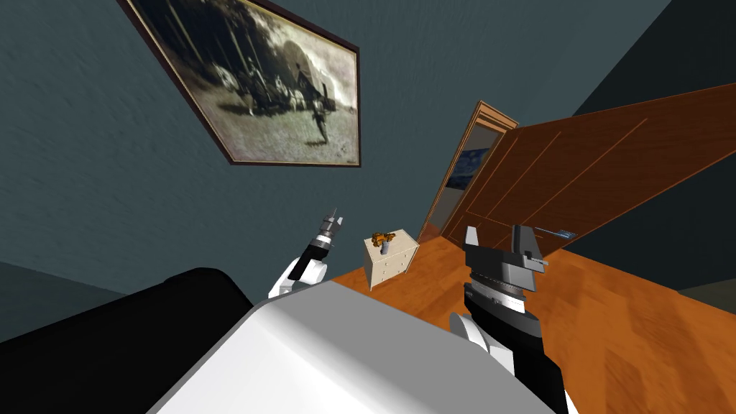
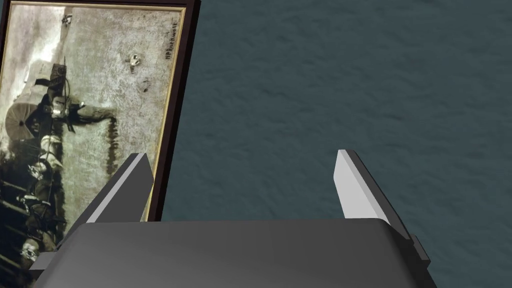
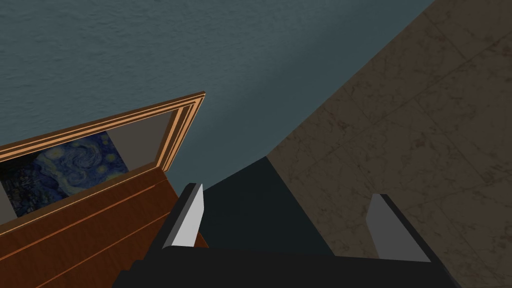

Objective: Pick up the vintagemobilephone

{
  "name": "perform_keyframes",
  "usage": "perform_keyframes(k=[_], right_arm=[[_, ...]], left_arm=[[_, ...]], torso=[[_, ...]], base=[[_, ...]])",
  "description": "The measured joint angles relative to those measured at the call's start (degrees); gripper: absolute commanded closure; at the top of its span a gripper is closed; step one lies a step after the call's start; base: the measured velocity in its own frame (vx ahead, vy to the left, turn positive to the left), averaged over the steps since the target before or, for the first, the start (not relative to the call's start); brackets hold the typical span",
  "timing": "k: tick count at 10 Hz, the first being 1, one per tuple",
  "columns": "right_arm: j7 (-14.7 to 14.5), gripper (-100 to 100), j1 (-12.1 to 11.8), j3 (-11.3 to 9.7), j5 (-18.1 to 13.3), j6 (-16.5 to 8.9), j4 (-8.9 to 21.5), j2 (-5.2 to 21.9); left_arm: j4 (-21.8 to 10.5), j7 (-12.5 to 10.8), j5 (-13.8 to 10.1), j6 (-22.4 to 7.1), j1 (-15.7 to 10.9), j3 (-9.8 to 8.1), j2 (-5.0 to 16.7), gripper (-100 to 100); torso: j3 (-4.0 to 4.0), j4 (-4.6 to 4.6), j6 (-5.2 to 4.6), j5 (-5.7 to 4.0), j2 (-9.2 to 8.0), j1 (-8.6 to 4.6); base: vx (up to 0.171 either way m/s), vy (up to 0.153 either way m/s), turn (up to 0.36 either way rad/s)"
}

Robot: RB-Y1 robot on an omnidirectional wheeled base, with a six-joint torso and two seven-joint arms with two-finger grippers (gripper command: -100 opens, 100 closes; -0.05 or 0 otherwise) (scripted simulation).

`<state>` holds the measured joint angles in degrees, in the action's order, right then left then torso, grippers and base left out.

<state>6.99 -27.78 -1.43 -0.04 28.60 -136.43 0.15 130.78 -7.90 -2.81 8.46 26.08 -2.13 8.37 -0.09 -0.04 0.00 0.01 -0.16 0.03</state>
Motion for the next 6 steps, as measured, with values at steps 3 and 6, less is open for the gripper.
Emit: perform_keyframes(k=[3,6], right_arm=[[0.0,0,0.0,0.0,0.0,0.0,0.0,0.0],[0.0,0,0.0,0.0,0.0,0.0,0.0,0.0]], left_arm=[[-1.7,-1.6,-1.9,-5.2,-1.6,-0.56,1.7,-100],[-3.9,-3.0,-3.4,-10.2,-3.0,-0.95,2.8,-100]], torso=[[-0.04,-0.02,0.00,0.00,-0.08,0.01],[0.01,0.00,0.00,-0.01,0.03,-0.06]], base=[[-0.058,0.004,0.012],[-0.036,-0.006,0.005]])
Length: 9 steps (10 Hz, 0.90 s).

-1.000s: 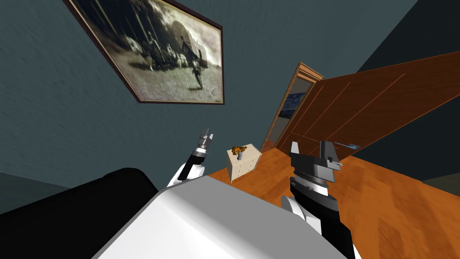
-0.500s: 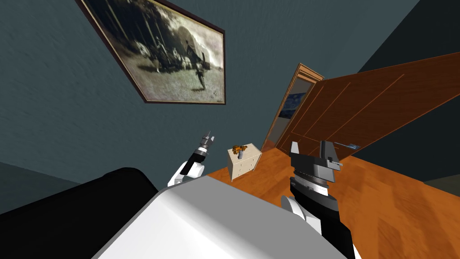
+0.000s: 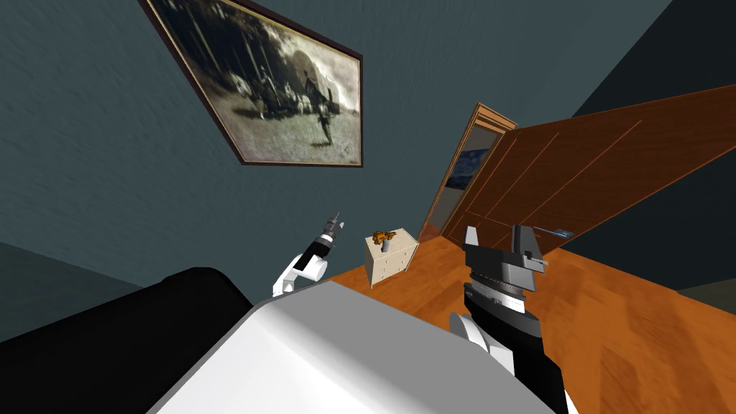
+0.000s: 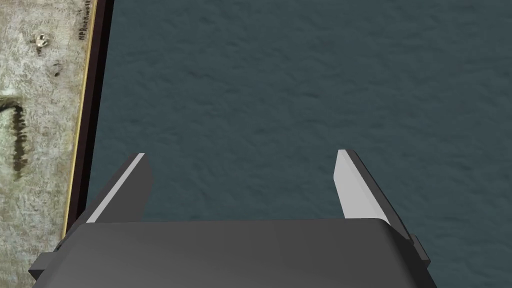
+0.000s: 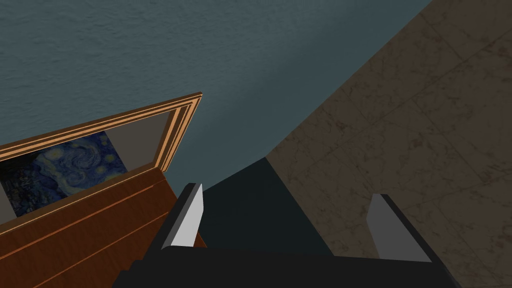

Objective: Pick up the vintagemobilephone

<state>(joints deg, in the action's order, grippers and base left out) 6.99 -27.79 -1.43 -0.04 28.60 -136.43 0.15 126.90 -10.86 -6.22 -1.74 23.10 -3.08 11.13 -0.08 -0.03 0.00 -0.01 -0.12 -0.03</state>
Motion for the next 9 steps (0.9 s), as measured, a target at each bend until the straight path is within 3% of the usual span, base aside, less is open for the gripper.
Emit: perform_keyframes(k=[9], right_arm=[[0.0,0,0.0,0.0,0.0,0.0,0.0,0.0]], left_arm=[[-5.4,-3.9,-4.7,-13.9,-3.7,-1.67,2.9,-100]], torso=[[0.05,0.02,0.00,-0.01,0.08,-0.05]], base=[[-0.025,-0.017,-0.005]])
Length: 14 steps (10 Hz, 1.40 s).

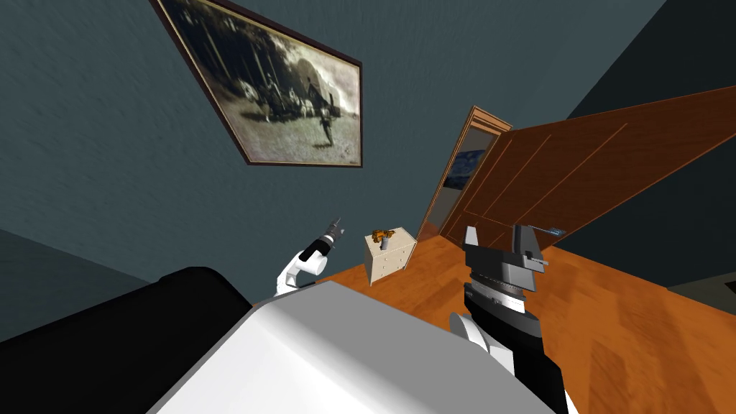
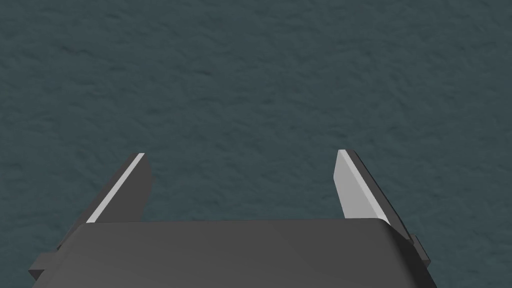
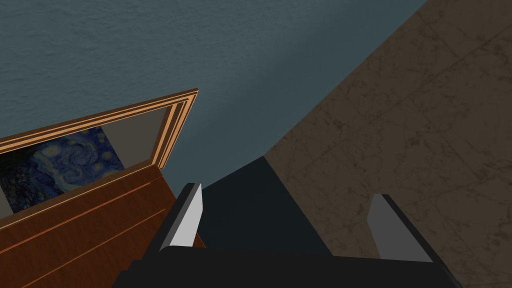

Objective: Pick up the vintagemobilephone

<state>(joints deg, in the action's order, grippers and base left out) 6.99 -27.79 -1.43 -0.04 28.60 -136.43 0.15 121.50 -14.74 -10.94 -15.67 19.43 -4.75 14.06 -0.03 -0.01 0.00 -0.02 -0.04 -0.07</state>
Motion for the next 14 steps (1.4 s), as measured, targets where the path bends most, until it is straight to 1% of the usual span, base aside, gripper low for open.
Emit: perform_keyframes(k=[1,2,3,5,8,9,10,14], right_arm=[[0.0,0,0.0,0.0,0.0,0.0,0.0,0.0],[0.0,0,0.0,0.0,0.0,0.0,0.0,0.0],[0.0,0,0.0,0.0,0.0,0.0,0.0,0.0],[0.0,0,0.0,0.0,0.0,0.0,0.0,0.0],[0.0,0,0.0,0.0,0.0,0.0,0.0,0.0],[0.0,0,0.0,0.0,0.0,0.0,0.0,0.0],[0.0,0,0.0,0.0,0.0,0.0,0.0,0.0],[0.0,0,0.0,0.0,0.0,0.0,0.0,0.0]], left_arm=[[-1.2,-0.5,-0.7,-1.3,-0.7,-0.20,0.3,-100],[-1.7,-1.0,-1.3,-2.7,-1.2,-0.58,0.9,-100],[-1.7,-1.1,-1.4,-4.3,-1.4,-0.65,0.9,-100],[-2.9,-1.9,-2.5,-7.6,-2.6,-1.22,1.5,-100],[-3.9,-2.7,-3.2,-12.3,-3.4,-1.53,1.5,-100],[-5.2,-3.2,-4.2,-14.1,-4.4,-2.04,2.3,-100],[-6.0,-3.5,-4.8,-15.6,-4.8,-2.23,2.6,-100],[-7.6,-4.3,-5.7,-20.8,-5.9,-2.76,2.9,-100]], torso=[[0.00,0.00,-0.01,-0.01,0.00,-0.04],[-0.01,0.00,0.00,-0.01,-0.01,-0.04],[0.00,0.00,0.00,0.00,0.01,0.01],[0.01,0.00,0.00,-0.01,0.02,-0.04],[0.03,0.01,0.00,-0.02,0.05,-0.08],[0.04,0.01,-0.01,-0.03,0.06,-0.12],[0.04,0.02,0.00,-0.03,0.07,-0.10],[0.05,0.02,0.01,-0.01,0.09,-0.03]], base=[[-0.019,-0.031,-0.011],[-0.010,-0.012,0.001],[-0.011,-0.025,-0.031],[-0.008,-0.024,-0.004],[-0.002,-0.045,-0.032],[0.002,-0.046,-0.019],[0.006,-0.020,0.007],[0.015,-0.040,-0.032]])
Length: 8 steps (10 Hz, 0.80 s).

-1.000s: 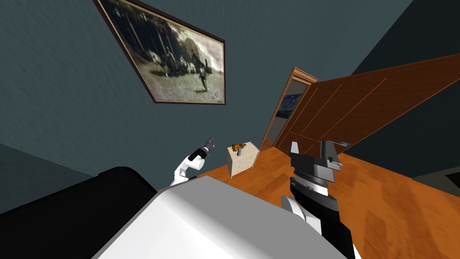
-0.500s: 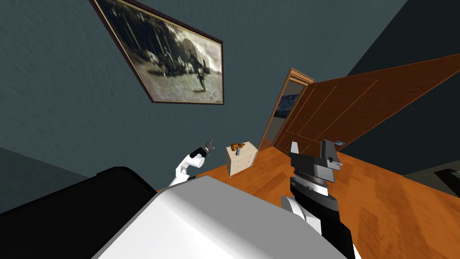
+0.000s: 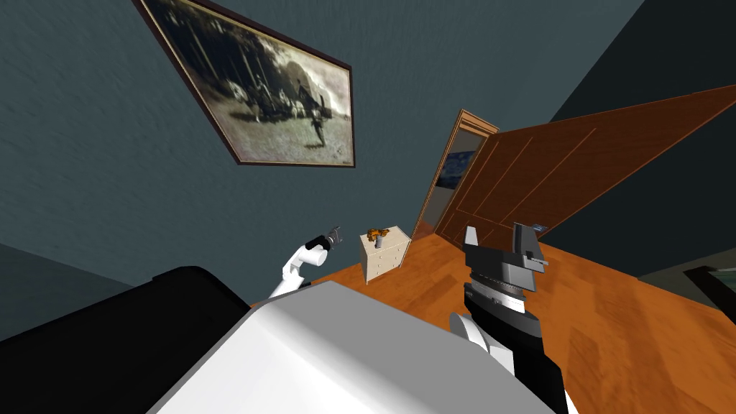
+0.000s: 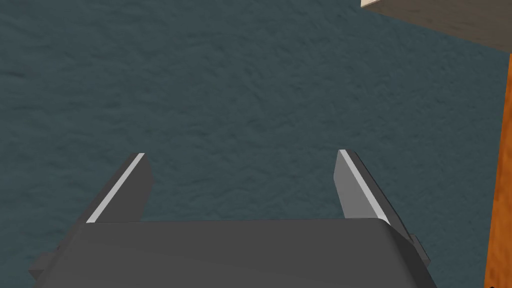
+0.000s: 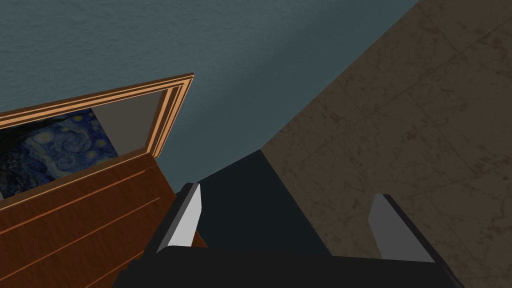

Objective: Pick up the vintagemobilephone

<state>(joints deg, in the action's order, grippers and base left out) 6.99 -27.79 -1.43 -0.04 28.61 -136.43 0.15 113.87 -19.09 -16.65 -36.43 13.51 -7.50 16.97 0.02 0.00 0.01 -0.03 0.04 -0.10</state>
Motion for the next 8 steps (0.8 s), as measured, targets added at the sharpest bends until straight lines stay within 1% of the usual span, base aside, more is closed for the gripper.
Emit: perform_keyframes(k=[1,3,6,7,8], right_arm=[[0.0,0,0.0,0.0,0.0,0.0,0.0,0.0],[0.0,0,0.0,0.0,0.0,0.0,0.0,0.0],[0.0,0,0.0,0.0,0.0,0.0,0.0,0.0],[0.0,0,0.0,0.0,0.0,0.0,0.0,0.0],[0.0,0,0.0,0.0,0.0,0.0,0.0,0.0]], left_arm=[[-0.8,-0.4,-0.7,-1.4,-0.7,-0.43,0.4,-100],[-1.2,-0.8,-1.0,-4.3,-1.2,-0.68,0.5,-100],[-3.5,-1.7,-2.5,-9.1,-3.1,-1.76,1.5,-100],[-4.2,-1.9,-2.9,-10.8,-3.7,-2.04,1.8,-100],[-3.9,-2.1,-2.9,-12.2,-3.5,-2.10,1.8,-100]], torso=[[0.01,0.00,-0.02,-0.01,0.03,-0.06],[0.02,0.01,0.00,0.00,0.03,-0.01],[0.09,0.03,-0.02,-0.04,0.17,-0.20],[0.10,0.04,0.00,-0.04,0.17,-0.17],[0.05,0.02,0.01,-0.01,0.07,-0.03]], base=[[0.027,-0.047,-0.031],[0.018,-0.038,-0.025],[0.047,-0.070,-0.049],[0.020,-0.024,0.013],[0.054,-0.047,-0.088]])
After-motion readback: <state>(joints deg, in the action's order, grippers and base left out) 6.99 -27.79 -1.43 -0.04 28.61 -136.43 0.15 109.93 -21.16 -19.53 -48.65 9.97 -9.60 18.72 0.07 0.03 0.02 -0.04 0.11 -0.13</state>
